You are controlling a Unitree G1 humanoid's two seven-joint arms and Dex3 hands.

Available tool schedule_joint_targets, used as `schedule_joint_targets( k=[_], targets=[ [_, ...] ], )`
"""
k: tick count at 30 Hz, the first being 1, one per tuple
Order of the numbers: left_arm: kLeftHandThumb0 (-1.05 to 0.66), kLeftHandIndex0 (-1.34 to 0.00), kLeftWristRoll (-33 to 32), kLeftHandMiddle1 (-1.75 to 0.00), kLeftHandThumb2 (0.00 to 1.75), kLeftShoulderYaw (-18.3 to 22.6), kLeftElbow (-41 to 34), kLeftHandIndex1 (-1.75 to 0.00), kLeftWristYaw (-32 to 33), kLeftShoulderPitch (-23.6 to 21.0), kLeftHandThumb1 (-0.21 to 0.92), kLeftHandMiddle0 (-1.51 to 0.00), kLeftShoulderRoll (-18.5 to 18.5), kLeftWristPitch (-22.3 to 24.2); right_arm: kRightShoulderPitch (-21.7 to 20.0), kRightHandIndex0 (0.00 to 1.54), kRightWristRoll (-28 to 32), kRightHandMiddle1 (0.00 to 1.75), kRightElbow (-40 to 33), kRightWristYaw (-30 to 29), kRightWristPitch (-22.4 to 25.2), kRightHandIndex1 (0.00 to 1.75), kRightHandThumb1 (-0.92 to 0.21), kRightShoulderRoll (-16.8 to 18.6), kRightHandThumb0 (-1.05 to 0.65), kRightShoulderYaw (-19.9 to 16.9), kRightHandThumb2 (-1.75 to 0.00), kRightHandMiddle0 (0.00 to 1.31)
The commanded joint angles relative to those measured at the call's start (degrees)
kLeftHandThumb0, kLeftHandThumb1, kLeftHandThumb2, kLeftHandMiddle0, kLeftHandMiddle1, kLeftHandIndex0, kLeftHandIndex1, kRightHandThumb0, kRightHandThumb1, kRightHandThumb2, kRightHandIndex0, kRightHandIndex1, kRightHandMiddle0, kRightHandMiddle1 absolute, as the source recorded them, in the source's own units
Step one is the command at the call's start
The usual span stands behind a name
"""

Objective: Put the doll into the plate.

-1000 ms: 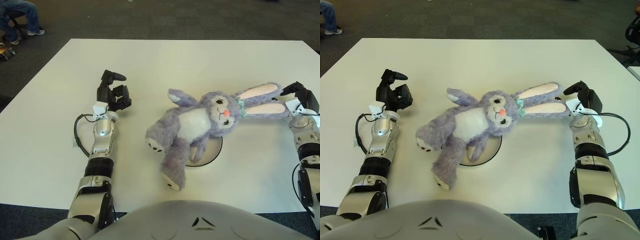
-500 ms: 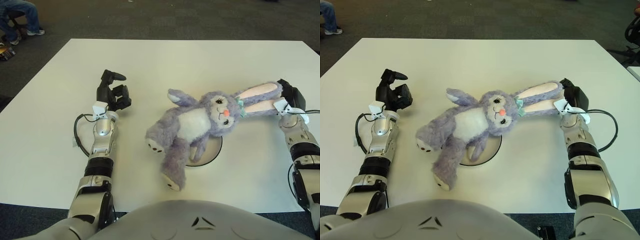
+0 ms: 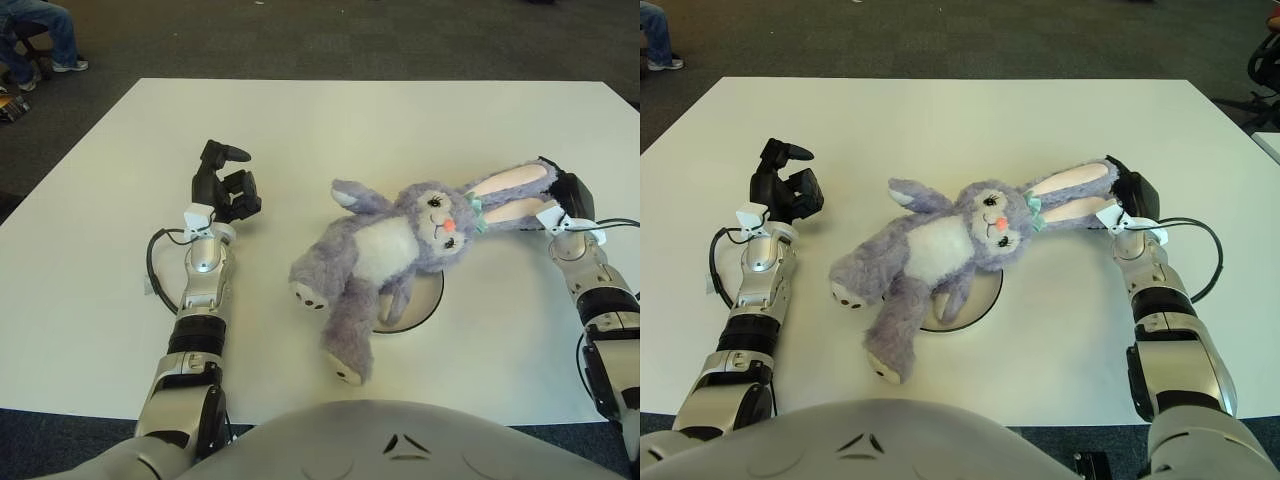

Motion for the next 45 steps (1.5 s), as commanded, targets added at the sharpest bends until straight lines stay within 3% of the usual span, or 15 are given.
schedule_joint_targets(
  k=[1,45],
  targets=[
    [-0.42,-0.47,0.41,-1.75,1.09,-0.11,2.7,-1.75,0.6,5.38,0.49,-1.2,-2.13,0.74,2.06,0.79,-1.37,1.45,0.1,0.91,-0.1,1.6,-0.2,1.6,0.0,1.46,-1.31,0.63],
    [-0.45,-0.54,1.34,-1.75,1.21,0.03,3.08,-1.75,1.16,5.17,0.4,-1.24,-2.4,-0.37,3.99,0.79,0.98,1.55,-7.29,6.41,-1.06,1.49,-0.26,5.32,-0.01,1.09,-1.23,0.54]
  ],
)
